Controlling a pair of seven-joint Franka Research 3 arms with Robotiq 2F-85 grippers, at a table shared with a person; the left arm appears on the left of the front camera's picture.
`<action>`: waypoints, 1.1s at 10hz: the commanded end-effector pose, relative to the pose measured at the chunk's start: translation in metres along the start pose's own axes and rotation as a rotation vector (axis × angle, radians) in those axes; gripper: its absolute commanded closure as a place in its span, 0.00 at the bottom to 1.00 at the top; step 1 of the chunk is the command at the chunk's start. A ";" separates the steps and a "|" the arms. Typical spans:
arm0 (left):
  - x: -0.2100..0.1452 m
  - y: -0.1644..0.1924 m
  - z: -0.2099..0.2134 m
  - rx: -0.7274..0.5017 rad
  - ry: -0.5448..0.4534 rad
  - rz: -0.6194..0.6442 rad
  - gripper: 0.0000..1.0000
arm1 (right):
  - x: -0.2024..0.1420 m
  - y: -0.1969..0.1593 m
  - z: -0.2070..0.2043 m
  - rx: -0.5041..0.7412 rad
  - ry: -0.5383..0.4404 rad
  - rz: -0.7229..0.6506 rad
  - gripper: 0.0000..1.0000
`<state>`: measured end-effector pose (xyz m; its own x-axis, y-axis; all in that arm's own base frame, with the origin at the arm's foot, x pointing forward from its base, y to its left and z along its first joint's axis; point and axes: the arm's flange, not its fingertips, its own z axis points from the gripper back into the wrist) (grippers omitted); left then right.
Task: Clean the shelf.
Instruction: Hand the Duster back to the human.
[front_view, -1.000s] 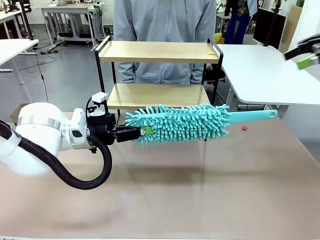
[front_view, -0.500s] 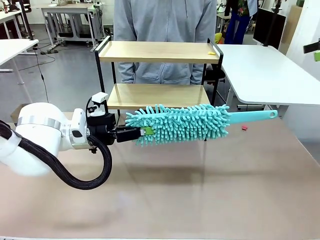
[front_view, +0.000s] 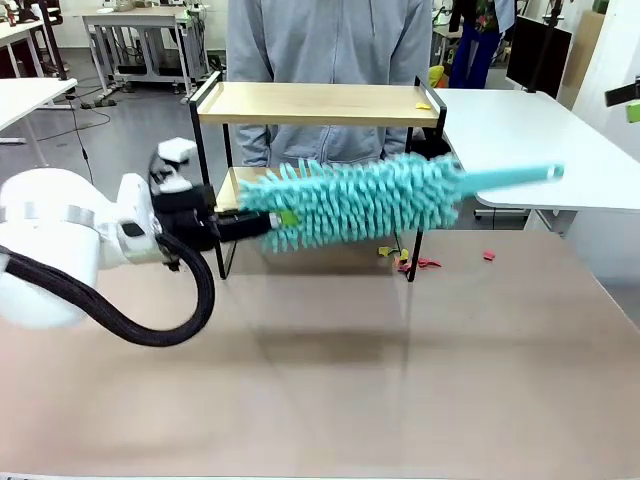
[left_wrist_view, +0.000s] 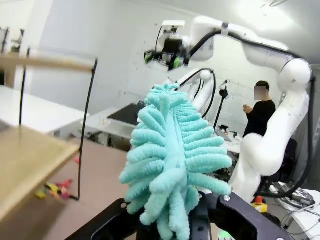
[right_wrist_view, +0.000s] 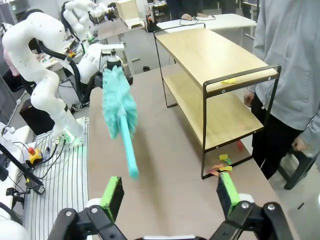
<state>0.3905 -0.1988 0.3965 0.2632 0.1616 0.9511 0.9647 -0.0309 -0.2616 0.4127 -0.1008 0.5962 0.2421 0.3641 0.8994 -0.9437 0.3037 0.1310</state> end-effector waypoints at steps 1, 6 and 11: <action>0.049 -0.025 0.026 0.048 -0.087 -0.045 0.83 | 0.003 0.001 0.003 -0.001 0.010 0.004 0.00; 0.138 -0.040 0.122 0.441 -0.170 -0.230 0.83 | 0.003 0.001 0.003 -0.001 0.010 0.004 0.00; 0.161 -0.055 0.187 0.945 -0.238 -0.382 0.83 | 0.003 0.001 0.003 -0.001 0.010 0.004 0.00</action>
<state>0.3809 0.0290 0.5389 -0.1251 0.2330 0.9644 0.6253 0.7732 -0.1057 0.4125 -0.1019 0.5967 0.2426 0.3649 0.8989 -0.9429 0.3067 0.1300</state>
